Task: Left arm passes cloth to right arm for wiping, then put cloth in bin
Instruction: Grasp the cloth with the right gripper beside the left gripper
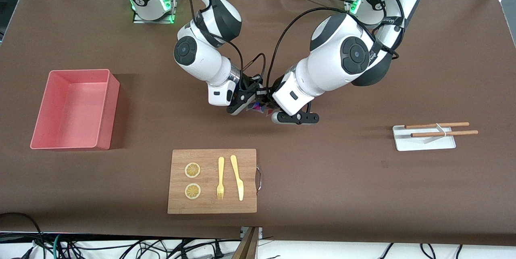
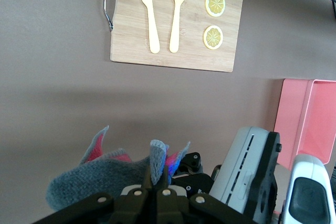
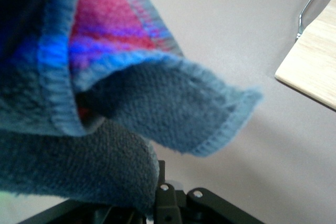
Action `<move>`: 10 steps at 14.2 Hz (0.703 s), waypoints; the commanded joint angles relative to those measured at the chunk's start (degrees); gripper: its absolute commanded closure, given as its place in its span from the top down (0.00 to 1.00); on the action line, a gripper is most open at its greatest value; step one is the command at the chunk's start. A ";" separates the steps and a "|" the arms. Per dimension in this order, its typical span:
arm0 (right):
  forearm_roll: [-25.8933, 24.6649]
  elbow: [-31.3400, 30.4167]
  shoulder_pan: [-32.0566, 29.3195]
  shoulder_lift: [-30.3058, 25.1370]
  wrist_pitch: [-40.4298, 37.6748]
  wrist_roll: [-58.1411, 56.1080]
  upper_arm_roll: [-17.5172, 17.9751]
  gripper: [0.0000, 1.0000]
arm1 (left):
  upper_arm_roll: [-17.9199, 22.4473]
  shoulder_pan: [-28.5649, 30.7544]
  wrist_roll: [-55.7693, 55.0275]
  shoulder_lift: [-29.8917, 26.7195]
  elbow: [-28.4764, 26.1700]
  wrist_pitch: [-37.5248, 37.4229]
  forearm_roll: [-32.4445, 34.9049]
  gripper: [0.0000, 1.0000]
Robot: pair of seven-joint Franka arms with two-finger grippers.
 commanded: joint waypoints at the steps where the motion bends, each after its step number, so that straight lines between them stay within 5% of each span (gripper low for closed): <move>1: -0.12 1.53 -0.56 -0.47 -5.11 0.31 -0.92 0.00 | -0.11 -0.02 -0.93 -0.93 -0.14 -1.38 1.21 0.00; 4: -0.21 4.25 -0.74 -0.91 -11.70 -0.13 -3.64 0.00 | -0.11 -0.02 -0.93 -0.93 -0.05 -1.38 1.21 0.00; 5: -0.29 5.22 -0.74 -0.91 -14.16 -0.22 -4.70 0.00 | -0.11 -0.02 -1.02 -0.93 -0.14 -1.38 1.29 0.09; 6: -0.29 6.01 -0.74 -0.91 -16.01 -0.22 -5.32 0.00 | -0.03 0.24 -0.67 -0.93 -0.14 -1.38 1.64 0.99; 10: -1.35 7.08 -0.83 -1.78 -19.80 -0.22 -6.90 0.00 | -0.38 0.24 -0.67 -1.37 -0.14 -1.46 4.28 1.00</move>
